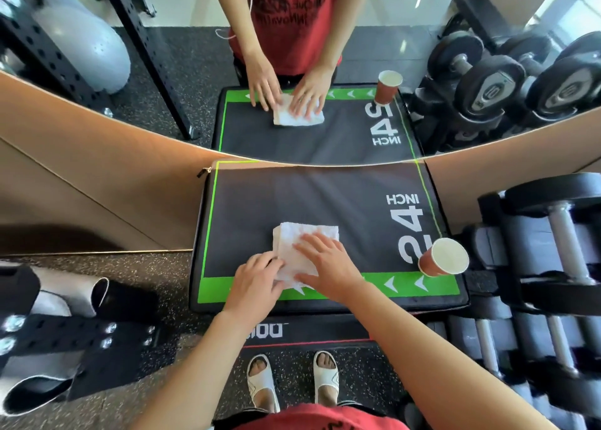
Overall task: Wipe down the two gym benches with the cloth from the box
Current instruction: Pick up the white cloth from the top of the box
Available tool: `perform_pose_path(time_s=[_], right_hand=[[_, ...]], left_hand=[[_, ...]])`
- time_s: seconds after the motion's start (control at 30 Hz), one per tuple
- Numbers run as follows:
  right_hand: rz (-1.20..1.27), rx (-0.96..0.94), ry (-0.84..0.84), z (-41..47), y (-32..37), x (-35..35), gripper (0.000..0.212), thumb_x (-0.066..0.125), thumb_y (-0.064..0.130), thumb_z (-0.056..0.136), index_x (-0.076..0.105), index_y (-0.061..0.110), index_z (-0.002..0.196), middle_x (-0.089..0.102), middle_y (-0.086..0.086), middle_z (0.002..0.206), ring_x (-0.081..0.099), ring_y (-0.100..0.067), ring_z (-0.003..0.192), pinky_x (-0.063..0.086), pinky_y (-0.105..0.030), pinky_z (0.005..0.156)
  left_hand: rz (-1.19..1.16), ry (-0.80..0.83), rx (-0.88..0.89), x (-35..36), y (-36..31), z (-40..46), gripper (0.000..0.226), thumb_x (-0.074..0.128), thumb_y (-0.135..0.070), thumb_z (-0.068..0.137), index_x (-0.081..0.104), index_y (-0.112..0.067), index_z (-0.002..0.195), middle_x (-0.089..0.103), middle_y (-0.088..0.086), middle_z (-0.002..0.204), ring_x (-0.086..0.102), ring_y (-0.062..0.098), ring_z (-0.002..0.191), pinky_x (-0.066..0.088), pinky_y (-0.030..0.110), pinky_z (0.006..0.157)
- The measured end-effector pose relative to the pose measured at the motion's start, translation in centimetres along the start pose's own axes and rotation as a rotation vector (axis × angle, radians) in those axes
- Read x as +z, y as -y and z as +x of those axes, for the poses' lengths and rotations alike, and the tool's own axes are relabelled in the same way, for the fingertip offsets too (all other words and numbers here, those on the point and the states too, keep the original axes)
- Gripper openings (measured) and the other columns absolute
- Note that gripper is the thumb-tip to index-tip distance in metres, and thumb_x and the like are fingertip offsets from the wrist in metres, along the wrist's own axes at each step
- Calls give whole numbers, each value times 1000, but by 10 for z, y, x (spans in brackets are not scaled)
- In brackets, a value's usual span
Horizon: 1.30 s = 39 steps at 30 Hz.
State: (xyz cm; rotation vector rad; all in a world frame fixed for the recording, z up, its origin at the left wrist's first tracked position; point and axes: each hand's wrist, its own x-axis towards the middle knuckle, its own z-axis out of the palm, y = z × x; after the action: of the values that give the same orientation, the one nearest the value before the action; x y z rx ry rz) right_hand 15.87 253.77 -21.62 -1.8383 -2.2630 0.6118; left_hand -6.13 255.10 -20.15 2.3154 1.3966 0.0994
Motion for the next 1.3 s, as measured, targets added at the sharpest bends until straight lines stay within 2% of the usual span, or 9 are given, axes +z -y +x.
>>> perform_pose_path(time_s=[0.1, 0.2, 0.33, 0.43, 0.53, 0.73, 0.9, 1.17, 1.3], right_hand=[[-25, -2, -18, -5, 1, 1, 67, 66, 61, 90, 53, 28, 147, 45, 5, 152, 39, -26, 139, 36, -48, 111], [-47, -14, 7, -9, -1, -2, 65, 64, 64, 90, 55, 29, 144, 45, 6, 149, 41, -26, 136, 38, -48, 108], [-40, -53, -57, -3, -5, -14, 67, 65, 65, 90, 51, 31, 146, 43, 4, 152, 38, -25, 140, 37, -47, 111], [-62, -87, 7, 3, -6, -15, 73, 63, 66, 92, 44, 33, 154, 35, 3, 161, 27, -24, 150, 26, -47, 118], [-103, -112, 23, 3, -6, -8, 67, 62, 65, 92, 53, 30, 149, 40, 1, 158, 35, -28, 146, 28, -50, 118], [-115, -84, -24, -6, -2, -1, 57, 65, 60, 89, 57, 30, 138, 49, 3, 142, 50, -29, 125, 42, -47, 97], [-113, -73, -33, -13, 2, 7, 48, 66, 51, 93, 64, 20, 129, 59, -5, 128, 56, -33, 107, 48, -47, 82], [-125, -128, 74, -6, 8, 0, 43, 50, 43, 105, 55, 12, 135, 47, -10, 141, 50, -32, 122, 49, -46, 91], [-53, -155, 31, -7, 29, -1, 38, 55, 37, 103, 59, 10, 129, 51, -10, 133, 51, -32, 119, 50, -45, 83]], left_hand=[[-18, -25, 5, 4, -6, -5, 40, 73, -32, 95, 68, -18, 132, 58, -5, 141, 51, 24, 131, 46, 42, 104], [-24, -44, -4, 4, -11, -7, 39, 75, -32, 93, 69, -20, 129, 57, -6, 141, 50, 22, 132, 45, 40, 105], [-29, -86, -6, 0, -14, -9, 36, 75, -30, 93, 69, -20, 127, 58, -5, 139, 52, 22, 130, 45, 39, 105], [-27, -117, -19, -4, -16, -9, 36, 74, -30, 94, 69, -20, 128, 58, -5, 138, 52, 22, 128, 45, 39, 104], [-27, -137, -30, -4, -21, -8, 36, 75, -32, 95, 70, -20, 128, 59, -5, 137, 53, 21, 126, 46, 39, 103], [-35, -167, -74, 0, -29, -14, 32, 78, -24, 92, 72, -16, 122, 62, 0, 132, 58, 29, 119, 50, 46, 97], [-47, -206, -135, 4, -37, -27, 32, 77, -24, 93, 73, -15, 123, 62, 0, 133, 58, 27, 120, 51, 44, 98], [-48, -286, -252, -5, -41, -57, 25, 75, -22, 94, 73, -15, 118, 62, 3, 132, 59, 29, 119, 48, 43, 101], [-35, -329, -309, -15, -33, -81, 25, 72, -24, 96, 72, -16, 120, 61, 3, 133, 59, 27, 120, 47, 42, 103]])
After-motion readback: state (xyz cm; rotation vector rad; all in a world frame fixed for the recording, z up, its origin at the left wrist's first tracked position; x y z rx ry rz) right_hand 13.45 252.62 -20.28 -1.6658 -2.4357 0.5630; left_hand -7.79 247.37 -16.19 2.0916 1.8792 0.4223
